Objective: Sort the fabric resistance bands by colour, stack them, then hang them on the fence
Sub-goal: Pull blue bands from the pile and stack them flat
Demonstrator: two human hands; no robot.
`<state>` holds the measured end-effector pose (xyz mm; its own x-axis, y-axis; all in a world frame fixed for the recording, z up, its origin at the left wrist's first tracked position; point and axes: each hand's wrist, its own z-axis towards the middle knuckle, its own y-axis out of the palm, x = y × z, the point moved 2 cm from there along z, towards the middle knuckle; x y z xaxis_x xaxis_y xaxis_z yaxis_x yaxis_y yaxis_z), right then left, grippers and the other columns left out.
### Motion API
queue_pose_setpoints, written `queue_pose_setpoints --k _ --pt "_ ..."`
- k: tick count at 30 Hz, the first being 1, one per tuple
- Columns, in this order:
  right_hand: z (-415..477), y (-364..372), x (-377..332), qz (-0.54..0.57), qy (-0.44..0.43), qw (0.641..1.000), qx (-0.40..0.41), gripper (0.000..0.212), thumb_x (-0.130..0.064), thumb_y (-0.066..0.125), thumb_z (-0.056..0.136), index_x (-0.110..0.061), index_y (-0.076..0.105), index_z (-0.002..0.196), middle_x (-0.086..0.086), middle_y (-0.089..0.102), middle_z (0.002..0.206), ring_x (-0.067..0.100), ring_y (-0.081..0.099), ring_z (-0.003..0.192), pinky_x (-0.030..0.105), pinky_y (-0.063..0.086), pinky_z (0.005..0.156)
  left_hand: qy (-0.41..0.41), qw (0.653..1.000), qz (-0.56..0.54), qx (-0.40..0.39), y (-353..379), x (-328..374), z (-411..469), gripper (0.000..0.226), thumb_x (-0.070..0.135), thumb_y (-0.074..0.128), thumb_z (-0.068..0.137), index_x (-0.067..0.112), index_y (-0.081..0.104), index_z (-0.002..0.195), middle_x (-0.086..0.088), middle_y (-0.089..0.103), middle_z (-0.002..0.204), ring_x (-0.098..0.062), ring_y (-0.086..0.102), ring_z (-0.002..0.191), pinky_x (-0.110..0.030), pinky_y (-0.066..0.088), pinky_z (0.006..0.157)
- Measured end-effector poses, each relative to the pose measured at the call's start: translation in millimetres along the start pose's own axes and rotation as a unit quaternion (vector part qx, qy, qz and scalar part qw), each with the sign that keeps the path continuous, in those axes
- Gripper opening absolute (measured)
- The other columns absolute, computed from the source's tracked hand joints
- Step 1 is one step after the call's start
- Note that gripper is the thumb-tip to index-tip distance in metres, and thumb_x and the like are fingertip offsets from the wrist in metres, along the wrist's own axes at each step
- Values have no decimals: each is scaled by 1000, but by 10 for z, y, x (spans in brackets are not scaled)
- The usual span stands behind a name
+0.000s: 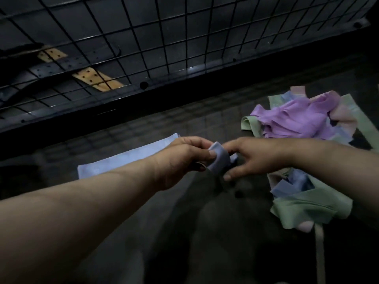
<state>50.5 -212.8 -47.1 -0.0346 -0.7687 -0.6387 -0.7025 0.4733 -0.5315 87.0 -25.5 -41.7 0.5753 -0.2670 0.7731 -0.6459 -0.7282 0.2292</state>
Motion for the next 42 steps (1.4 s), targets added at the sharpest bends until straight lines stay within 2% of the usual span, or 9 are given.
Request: queue_pose_setpoints --k 4,7,9,14,20,25,32,38,42 --pt "-33 114 51 -50 5 997 -54 24 -48 80 75 -38 59 82 -21 62 85 -5 59 86 25 46 82 -31 998 6 -46 -61 -108 -165 14 9 65 68 14 70 80 -8 66 76 -18 61 72 -31 49 72" --pt "-28 184 63 -159 -24 984 -79 34 -56 74 75 -32 50 73 -15 57 72 -8 55 79 33 33 109 -41 999 1 -36 -260 -181 -336 14 4 63 66 11 69 77 -11 63 74 -20 60 69 -33 50 71" --pt "-32 208 79 -186 -22 978 -93 33 -49 73 79 -33 46 71 -15 54 67 -9 53 72 25 25 109 -35 999 3 16 -514 -190 -429 15 3 61 64 7 66 78 -12 61 73 -19 59 67 -31 52 68" --pt "63 132 -102 104 8 993 -58 20 -16 76 85 -25 58 85 -8 58 69 4 51 62 25 44 59 -22 985 -16 172 -1059 -175 -615 18 -10 57 82 5 64 77 -7 62 64 -17 57 59 -23 49 51" --pt "345 8 -299 165 83 980 -74 20 -18 71 80 -20 70 99 6 74 93 18 68 81 46 56 82 -40 958 -98 268 -1505 -272 -828 23 1 48 89 7 66 101 -11 69 90 -21 64 74 -24 49 62" --pt "495 53 -410 241 100 964 -52 18 -4 70 87 -13 67 102 3 72 89 14 68 79 30 59 70 -42 937 -116 328 -1821 -347 -1004 33 0 42 91 17 64 73 5 49 52 -9 48 51 -25 39 65" --pt "764 131 -483 351 133 918 129 13 0 69 88 -6 65 99 8 68 77 14 63 65 22 56 61 -51 880 -190 432 -2274 -571 -1186 17 3 46 92 12 61 93 -1 56 81 -10 59 59 -18 49 49" --pt "1202 -122 -700 234 145 947 167 12 -1 66 89 -12 64 94 3 62 77 8 62 61 28 56 62 -81 855 -223 461 -2378 -713 -1244 9 3 48 94 6 56 90 -9 54 83 -15 58 62 -18 51 47" --pt "1435 -98 -895 -60 83 986 130 17 -21 67 90 -16 67 106 2 68 99 18 65 90 26 49 78 -83 871 -132 466 -2259 -742 -1189 11 1 53 92 6 61 98 -12 58 89 -21 60 65 -21 52 47"
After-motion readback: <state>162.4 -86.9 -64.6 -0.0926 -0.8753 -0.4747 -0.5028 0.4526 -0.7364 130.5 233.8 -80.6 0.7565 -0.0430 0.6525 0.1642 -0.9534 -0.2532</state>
